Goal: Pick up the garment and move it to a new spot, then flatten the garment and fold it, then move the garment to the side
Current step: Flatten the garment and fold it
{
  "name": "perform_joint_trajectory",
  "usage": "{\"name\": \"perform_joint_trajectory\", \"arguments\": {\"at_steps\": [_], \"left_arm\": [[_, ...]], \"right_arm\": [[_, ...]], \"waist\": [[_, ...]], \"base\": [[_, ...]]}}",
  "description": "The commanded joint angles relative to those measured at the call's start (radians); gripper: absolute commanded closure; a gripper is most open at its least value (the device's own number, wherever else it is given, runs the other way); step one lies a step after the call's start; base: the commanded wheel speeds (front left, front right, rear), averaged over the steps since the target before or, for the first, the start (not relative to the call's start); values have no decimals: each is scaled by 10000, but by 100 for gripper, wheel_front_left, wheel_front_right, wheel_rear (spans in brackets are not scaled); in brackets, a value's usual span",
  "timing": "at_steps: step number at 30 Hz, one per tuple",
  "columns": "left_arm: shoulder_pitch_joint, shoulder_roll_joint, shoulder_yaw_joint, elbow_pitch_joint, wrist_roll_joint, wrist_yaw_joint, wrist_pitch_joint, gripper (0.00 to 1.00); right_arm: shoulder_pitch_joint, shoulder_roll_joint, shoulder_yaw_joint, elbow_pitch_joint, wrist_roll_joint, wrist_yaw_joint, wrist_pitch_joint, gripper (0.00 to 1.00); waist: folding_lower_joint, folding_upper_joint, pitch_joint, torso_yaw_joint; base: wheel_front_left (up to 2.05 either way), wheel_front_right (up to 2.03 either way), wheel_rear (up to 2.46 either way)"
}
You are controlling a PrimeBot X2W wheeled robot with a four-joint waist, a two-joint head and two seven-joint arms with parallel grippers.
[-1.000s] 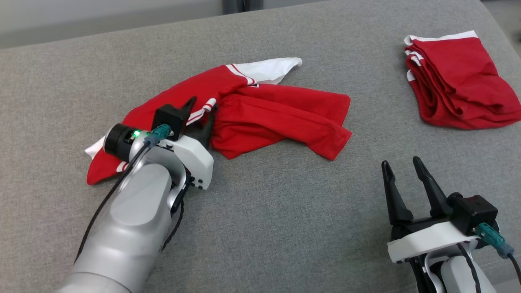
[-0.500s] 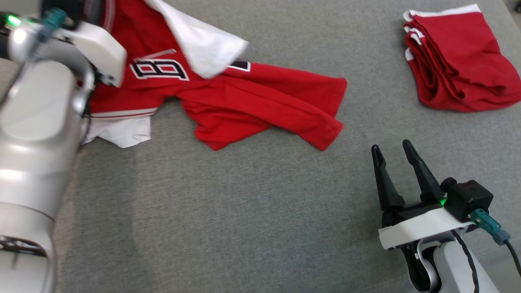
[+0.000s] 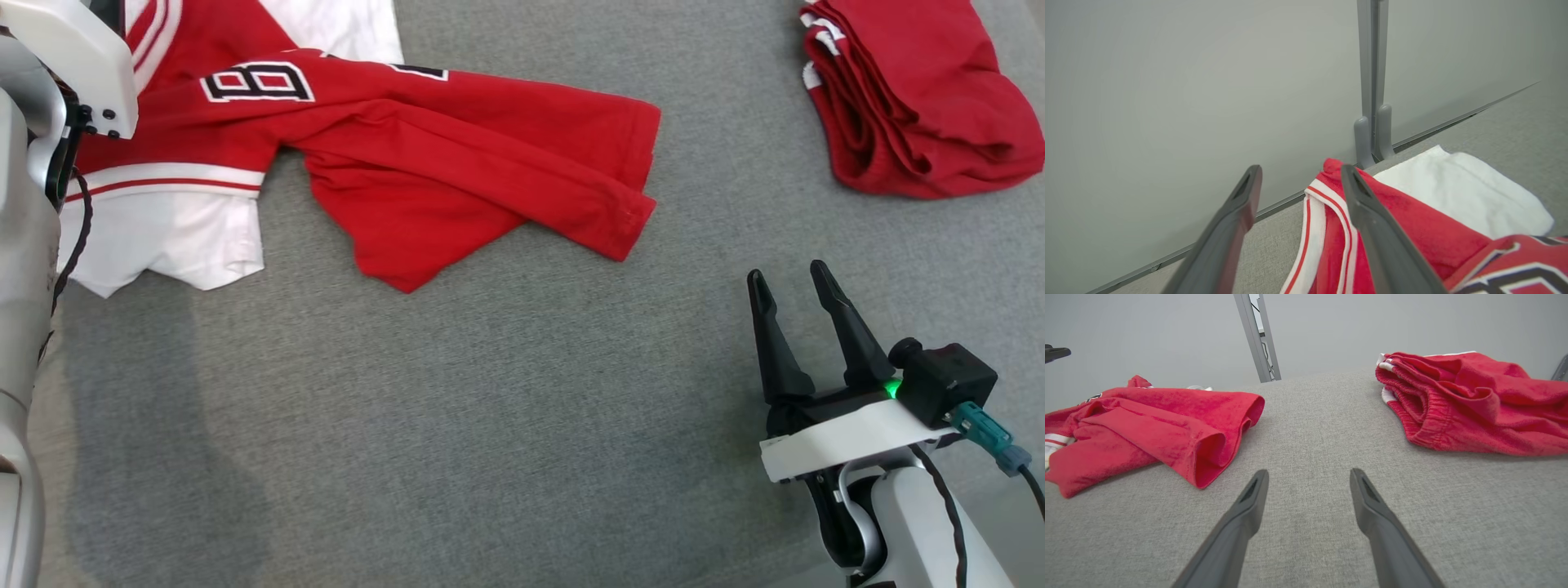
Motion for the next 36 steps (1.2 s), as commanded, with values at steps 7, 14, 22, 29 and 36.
{"name": "perform_joint_trajectory", "arguments": {"at_steps": [7, 14, 22, 29, 36], "left_arm": [[260, -302, -91, 118, -423, -384, -301, 0], [1147, -807, 6, -172, -922, -507, -602, 0], [3433, -1551, 238, -932, -1817, -525, -725, 0], [5031, -2055, 434, -552, -2326, -82, -512, 0], [5192, -1933, 821, 108, -2798, 313, -79, 0]], "right_arm": [[81, -47, -230, 111, -266, 2, -50, 0], [319, -49, -369, 273, -442, 2, -50, 0], [829, -52, -553, 476, -622, 2, -50, 0], [944, -52, -600, 414, -779, 2, -50, 0], [799, -54, -514, 389, -790, 2, -50, 0]], "waist": [[0, 0, -768, 908], [0, 0, -1729, 1671], [0, 0, -2742, 2287], [0, 0, -2809, 2210], [0, 0, -2562, 1779]], "base": [[0, 0, 0], [0, 0, 0], [0, 0, 0], [0, 0, 0], [0, 0, 0]]}}
